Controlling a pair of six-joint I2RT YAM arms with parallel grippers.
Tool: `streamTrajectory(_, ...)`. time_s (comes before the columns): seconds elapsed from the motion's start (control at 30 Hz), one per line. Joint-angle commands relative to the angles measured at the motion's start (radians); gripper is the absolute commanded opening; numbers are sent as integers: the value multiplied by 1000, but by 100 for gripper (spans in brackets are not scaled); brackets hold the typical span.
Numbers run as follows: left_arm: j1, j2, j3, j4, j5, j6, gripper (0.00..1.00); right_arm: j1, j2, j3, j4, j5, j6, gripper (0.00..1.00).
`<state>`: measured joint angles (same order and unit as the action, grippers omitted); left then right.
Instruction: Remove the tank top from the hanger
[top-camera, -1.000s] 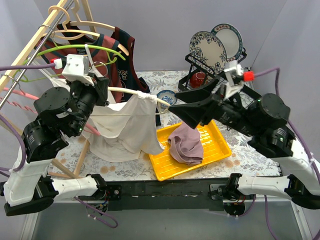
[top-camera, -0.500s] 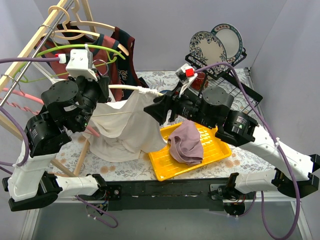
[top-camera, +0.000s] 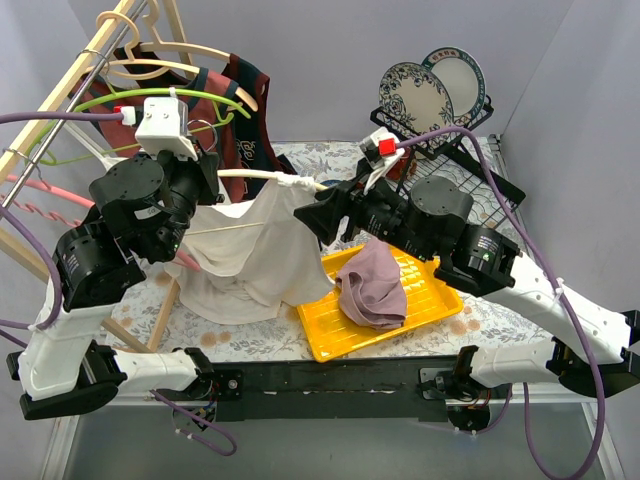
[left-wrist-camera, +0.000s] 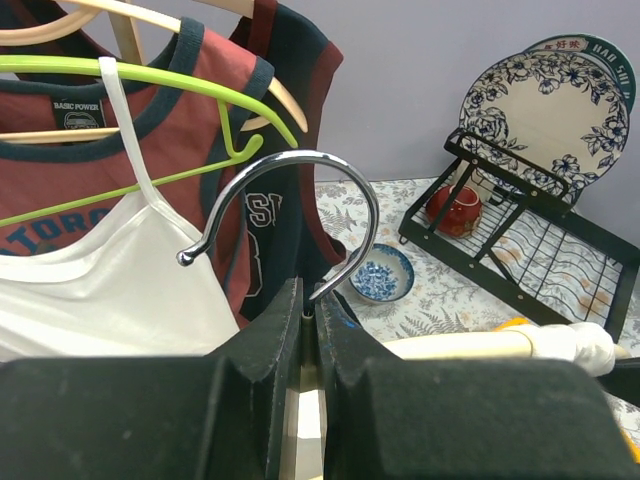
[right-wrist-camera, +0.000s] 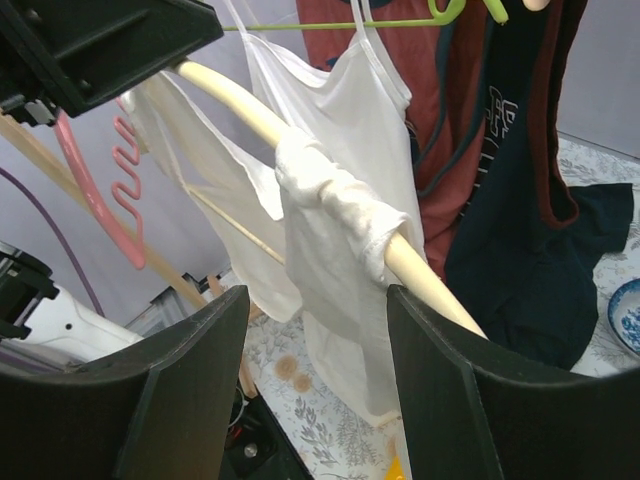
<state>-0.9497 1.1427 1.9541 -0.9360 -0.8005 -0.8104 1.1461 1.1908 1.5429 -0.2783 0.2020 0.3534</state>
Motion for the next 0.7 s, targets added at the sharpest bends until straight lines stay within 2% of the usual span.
streamTrajectory(0.0, 0, -11, 49, 9, 23, -42, 0, 9, 1, -15, 62, 66, -36, 65)
streamTrajectory(0.43, 0, -20, 42, 36, 80, -72, 0, 10, 13, -78, 220, 51, -30, 61)
streamTrajectory(0.53, 0, -26, 35, 31, 80, -75, 0, 10, 16, -79, 244, 62, -31, 43)
streamTrajectory(0.57, -1, -27, 31, 32, 78, -75, 0, 10, 13, -81, 252, 63, -34, 19)
streamTrajectory(0.6, 0, -32, 26, 31, 73, -73, 0, 10, 10, -79, 260, 65, -39, 7)
streamTrajectory(0.63, -1, -40, 20, 31, 67, -73, 0, 10, 4, -75, 266, 69, -50, 1)
streamTrajectory(0.67, 0, -46, 16, 31, 55, -67, 0, 10, -3, -70, 269, 71, -59, 1)
